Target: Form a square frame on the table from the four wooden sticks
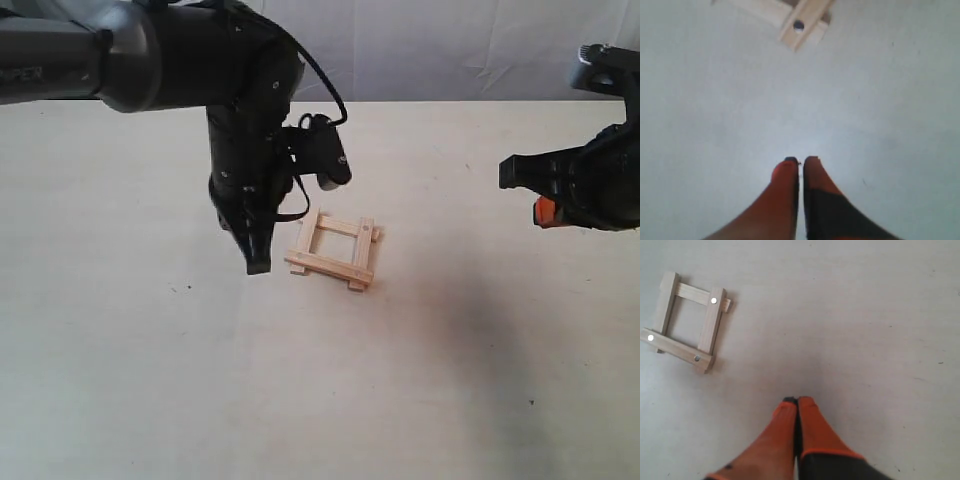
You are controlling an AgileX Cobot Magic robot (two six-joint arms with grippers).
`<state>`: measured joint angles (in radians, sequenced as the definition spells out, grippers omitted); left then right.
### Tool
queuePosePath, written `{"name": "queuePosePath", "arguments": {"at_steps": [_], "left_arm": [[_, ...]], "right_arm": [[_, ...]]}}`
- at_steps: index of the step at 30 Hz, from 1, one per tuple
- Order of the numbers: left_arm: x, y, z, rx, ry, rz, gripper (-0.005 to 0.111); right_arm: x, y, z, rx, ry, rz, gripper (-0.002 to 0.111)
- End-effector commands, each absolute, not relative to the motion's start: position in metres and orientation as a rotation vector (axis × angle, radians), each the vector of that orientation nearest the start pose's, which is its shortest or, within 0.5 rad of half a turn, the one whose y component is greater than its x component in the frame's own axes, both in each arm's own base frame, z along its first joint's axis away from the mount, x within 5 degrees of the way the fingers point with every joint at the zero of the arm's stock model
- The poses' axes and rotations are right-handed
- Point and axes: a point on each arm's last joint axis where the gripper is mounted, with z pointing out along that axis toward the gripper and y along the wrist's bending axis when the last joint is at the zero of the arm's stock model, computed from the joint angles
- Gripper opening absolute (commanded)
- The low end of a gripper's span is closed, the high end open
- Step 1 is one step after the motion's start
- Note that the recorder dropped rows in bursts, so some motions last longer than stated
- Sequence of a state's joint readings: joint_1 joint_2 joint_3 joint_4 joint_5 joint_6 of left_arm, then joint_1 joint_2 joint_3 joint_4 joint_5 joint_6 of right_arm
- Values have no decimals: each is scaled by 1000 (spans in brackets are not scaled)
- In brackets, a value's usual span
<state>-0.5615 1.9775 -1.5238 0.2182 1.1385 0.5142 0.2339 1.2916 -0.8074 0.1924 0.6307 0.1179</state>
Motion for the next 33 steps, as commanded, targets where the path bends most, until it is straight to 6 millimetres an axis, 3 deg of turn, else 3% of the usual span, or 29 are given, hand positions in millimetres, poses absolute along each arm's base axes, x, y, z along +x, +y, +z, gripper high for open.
{"name": "queuePosePath", "arguments": {"at_steps": [1, 2, 4, 7, 10, 15, 20, 26, 33], "left_arm": [[332, -189, 240, 1319, 2728, 302, 0], [324, -184, 254, 1142, 2770, 248, 0], [309, -177, 278, 989, 2749, 177, 0], [282, -159, 313, 844, 2590, 82, 0], [255, -132, 330, 712, 2449, -31, 0], [218, -93, 323, 564, 2350, -89, 0], [210, -87, 322, 573, 2346, -59, 0], [209, -85, 321, 584, 2361, -36, 0], [209, -85, 321, 584, 2361, -36, 0]], "right_arm": [[236, 66, 252, -17, 2607, 321, -1], [235, 66, 251, -47, 2622, 311, -1], [231, 64, 253, -72, 2633, 289, -1], [217, 57, 266, -137, 2565, 213, -1], [191, 48, 274, -155, 2457, 193, -1], [138, 33, 283, -174, 2194, 172, -1], [111, 26, 288, -162, 2035, 193, -1], [89, 21, 300, -148, 1916, 215, -1], [87, 21, 300, -146, 1910, 217, -1]]}}
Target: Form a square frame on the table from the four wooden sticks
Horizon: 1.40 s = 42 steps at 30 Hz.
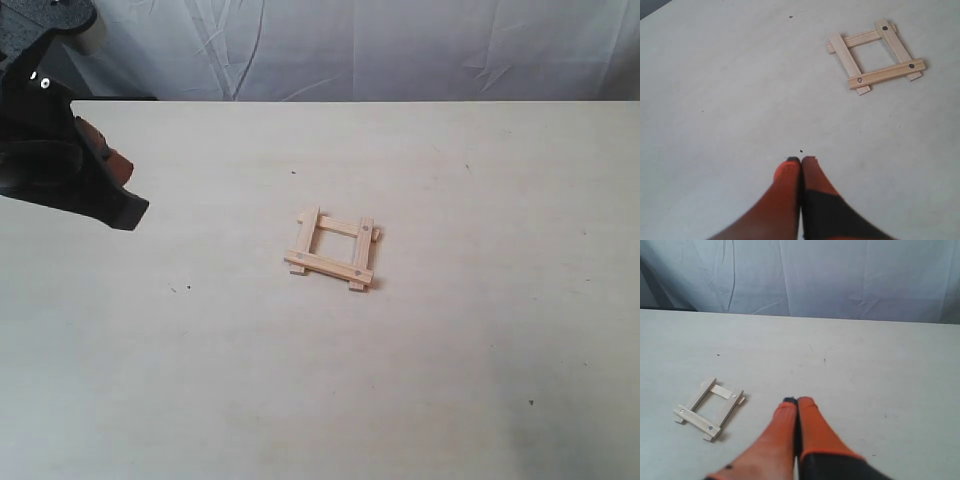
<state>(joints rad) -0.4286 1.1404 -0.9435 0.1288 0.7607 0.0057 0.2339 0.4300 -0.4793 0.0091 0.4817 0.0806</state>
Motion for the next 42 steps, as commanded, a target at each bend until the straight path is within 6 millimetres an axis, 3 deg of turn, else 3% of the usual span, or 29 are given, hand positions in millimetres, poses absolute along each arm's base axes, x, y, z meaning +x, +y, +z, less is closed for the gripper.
{"name": "queuePosePath", "arguments": {"at_steps": [1, 13, 28, 32, 42], "left_arm": [[209, -85, 321, 584, 2361, -36, 0], [209, -85, 321, 586, 2360, -33, 0], [209, -85, 321, 586, 2360, -33, 0], [209, -85, 321, 586, 2360, -33, 0], [209, -85, 321, 586, 2360, -33, 0]], "right_arm": [[87, 21, 300, -146, 1908, 217, -1], [55, 1, 313, 60, 1727, 80, -1], [47, 0, 310, -6, 1681, -5, -1], [51, 0, 286, -1, 1665, 4, -1], [54, 0, 188, 7, 1795, 11, -1]]}}
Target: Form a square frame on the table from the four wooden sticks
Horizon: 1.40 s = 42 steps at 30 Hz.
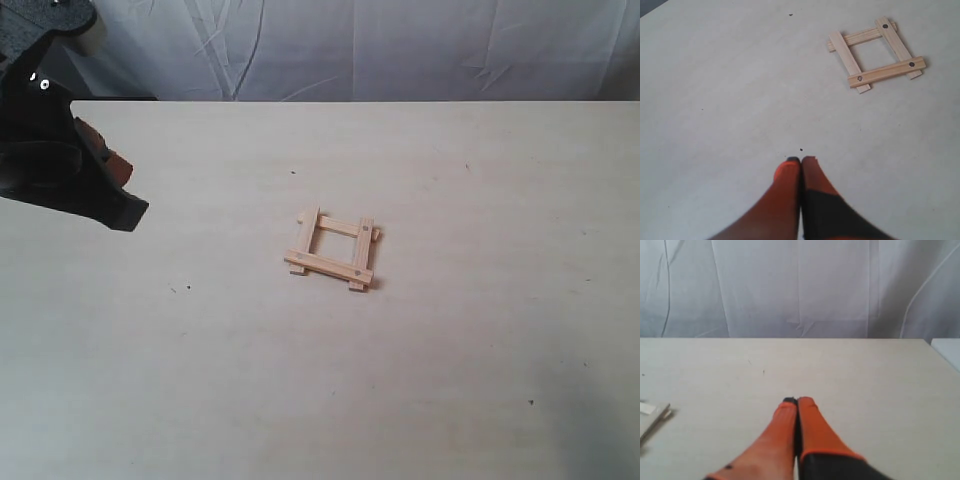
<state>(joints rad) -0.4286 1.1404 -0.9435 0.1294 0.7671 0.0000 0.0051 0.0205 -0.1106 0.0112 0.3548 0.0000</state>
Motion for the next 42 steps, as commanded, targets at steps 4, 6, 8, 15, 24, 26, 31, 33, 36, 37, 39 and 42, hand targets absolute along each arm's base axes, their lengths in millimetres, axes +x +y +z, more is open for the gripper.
{"name": "queuePosePath", "arguments": {"at_steps": [4, 6, 8, 15, 24, 26, 31, 33, 36, 37, 39, 42], "left_arm": [[209, -85, 321, 593, 2355, -31, 0], [209, -85, 321, 593, 2355, -31, 0], [210, -85, 321, 594, 2355, -28, 0], [210, -84, 321, 601, 2351, -14, 0], [210, -84, 321, 601, 2351, -14, 0], [210, -84, 321, 601, 2351, -14, 0], [211, -82, 323, 642, 2319, 33, 0], [205, -79, 328, 631, 2269, 35, 0], [193, -73, 335, 572, 2110, -28, 0], [187, -70, 337, 528, 2057, -66, 0], [172, -60, 337, 423, 1961, -139, 0], [149, -43, 323, 289, 1909, -174, 0]], "right_arm": [[54, 0, 185, 9, 1792, 13, -1], [54, 0, 185, 9, 1792, 13, -1], [54, 0, 185, 9, 1792, 13, -1], [54, 0, 185, 9, 1792, 13, -1], [54, 0, 185, 7, 1792, 11, -1], [54, 0, 185, 7, 1792, 11, -1], [54, 0, 185, 7, 1792, 11, -1], [54, 0, 185, 7, 1792, 11, -1], [54, 0, 185, 7, 1792, 11, -1], [54, 0, 185, 7, 1792, 11, -1], [54, 0, 185, 7, 1794, 11, -1], [54, 0, 185, 7, 1794, 11, -1]]}}
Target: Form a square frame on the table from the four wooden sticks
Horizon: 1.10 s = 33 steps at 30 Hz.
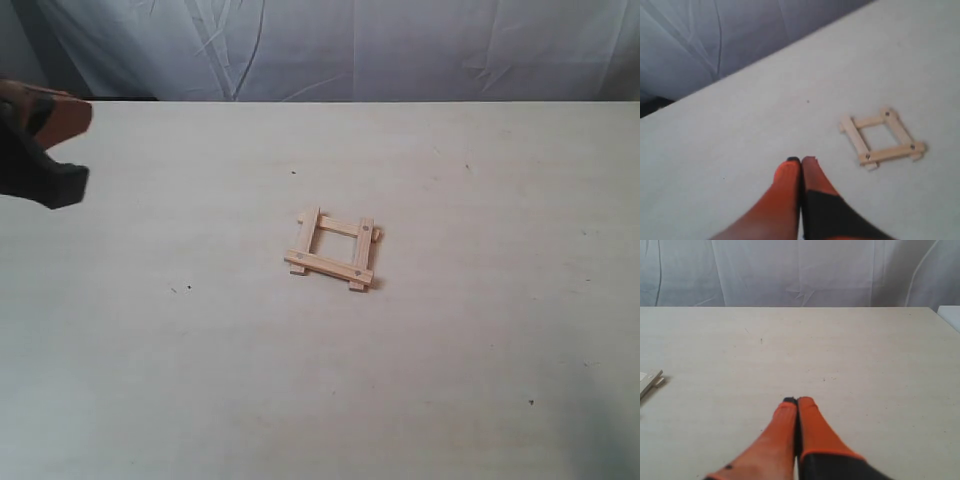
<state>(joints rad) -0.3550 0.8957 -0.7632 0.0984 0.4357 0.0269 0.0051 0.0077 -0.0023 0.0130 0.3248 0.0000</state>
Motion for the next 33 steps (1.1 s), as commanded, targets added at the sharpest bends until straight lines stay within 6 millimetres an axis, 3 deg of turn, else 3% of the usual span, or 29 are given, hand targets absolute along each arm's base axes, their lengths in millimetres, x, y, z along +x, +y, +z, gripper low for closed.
{"name": "queuePosePath", "arguments": {"at_steps": [1, 7, 16, 22, 33], "left_arm": [[143, -38, 317, 260, 1909, -168, 0], [100, -12, 261, 110, 1926, -88, 0], [61, -2, 207, 19, 1832, -31, 0], [54, -2, 185, 18, 1797, -31, 0], [54, -1, 186, 31, 1789, 2, 0]], "right_arm": [[54, 0, 185, 7, 1794, 11, -1], [54, 0, 185, 7, 1794, 11, -1], [54, 0, 185, 7, 1794, 11, -1], [54, 0, 185, 7, 1794, 11, -1], [54, 0, 185, 7, 1794, 11, -1]]}}
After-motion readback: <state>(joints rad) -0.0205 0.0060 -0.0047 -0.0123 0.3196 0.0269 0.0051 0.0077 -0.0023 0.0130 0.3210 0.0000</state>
